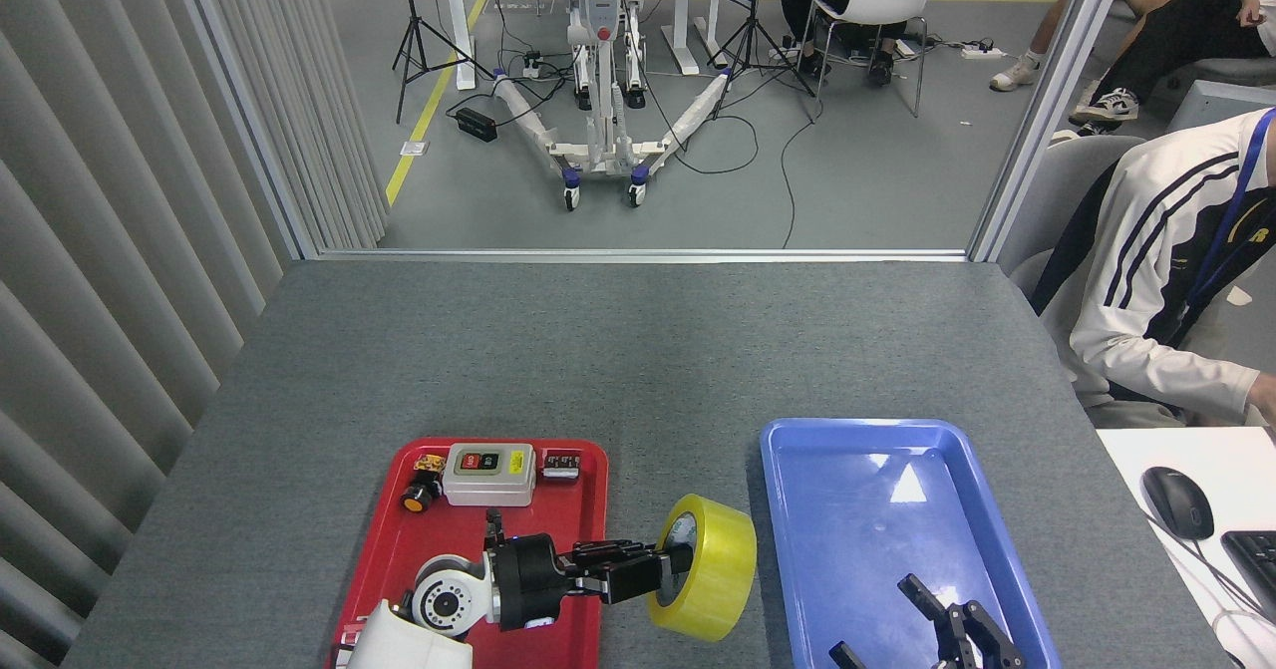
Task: Place and move tape with both arms
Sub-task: 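Lift the tape and carry it toward the blue tray with the left gripper, then grasp the tape with the right gripper from the left gripper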
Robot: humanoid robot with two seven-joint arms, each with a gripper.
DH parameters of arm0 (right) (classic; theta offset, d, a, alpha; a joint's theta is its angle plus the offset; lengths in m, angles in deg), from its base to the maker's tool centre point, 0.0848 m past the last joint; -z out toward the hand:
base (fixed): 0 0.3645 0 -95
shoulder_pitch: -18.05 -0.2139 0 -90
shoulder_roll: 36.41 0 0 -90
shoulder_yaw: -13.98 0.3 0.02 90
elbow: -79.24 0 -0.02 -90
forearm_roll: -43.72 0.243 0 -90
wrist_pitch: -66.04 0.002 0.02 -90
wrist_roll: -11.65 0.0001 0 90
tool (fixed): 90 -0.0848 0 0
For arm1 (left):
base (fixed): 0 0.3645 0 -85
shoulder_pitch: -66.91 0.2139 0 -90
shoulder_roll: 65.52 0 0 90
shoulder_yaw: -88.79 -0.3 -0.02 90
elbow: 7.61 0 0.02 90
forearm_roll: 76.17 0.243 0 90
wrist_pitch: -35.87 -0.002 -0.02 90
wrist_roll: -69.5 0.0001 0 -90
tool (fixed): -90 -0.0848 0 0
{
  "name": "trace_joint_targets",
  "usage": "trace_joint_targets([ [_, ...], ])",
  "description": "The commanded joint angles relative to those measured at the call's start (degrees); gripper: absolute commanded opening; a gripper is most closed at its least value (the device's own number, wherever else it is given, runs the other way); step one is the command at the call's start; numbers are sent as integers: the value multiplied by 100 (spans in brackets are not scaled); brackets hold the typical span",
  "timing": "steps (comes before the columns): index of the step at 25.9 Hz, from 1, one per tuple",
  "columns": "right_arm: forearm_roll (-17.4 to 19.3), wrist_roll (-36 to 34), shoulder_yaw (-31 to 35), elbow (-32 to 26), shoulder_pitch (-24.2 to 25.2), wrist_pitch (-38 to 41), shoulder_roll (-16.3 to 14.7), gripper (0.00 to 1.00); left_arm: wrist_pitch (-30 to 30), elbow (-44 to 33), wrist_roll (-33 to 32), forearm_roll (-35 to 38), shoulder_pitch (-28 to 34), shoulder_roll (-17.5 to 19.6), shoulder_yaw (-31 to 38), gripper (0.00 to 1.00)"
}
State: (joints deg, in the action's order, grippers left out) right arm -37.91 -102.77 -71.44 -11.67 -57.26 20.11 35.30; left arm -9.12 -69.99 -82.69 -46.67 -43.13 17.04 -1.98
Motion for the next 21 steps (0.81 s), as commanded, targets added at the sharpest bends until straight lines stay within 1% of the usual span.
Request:
trace_joint_targets([
  [1,24,315,-247,-23,-10,93,10,100,-2,-2,-4,-6,1,-3,-2,0],
  [5,-2,394,-783,-172,-63,93,45,100,-2,-2,-13,12,9,-3,-72,0],
  [7,-20,403,-932,-251,-63,93,106,100,-2,-11,-4,12,9,-3,-134,0],
  [14,-134,438,-1108,-243,-72,93,159,100,-2,-28,-4,3,27,-3,-204,0],
  [17,-143,438,-1108,-234,-72,93,185,95,-2,-20,-13,21,36,-3,-204,0],
  [21,-143,438,-1196,-225,-72,93,291,92,-2,-55,-13,38,53,-3,-336,0],
])
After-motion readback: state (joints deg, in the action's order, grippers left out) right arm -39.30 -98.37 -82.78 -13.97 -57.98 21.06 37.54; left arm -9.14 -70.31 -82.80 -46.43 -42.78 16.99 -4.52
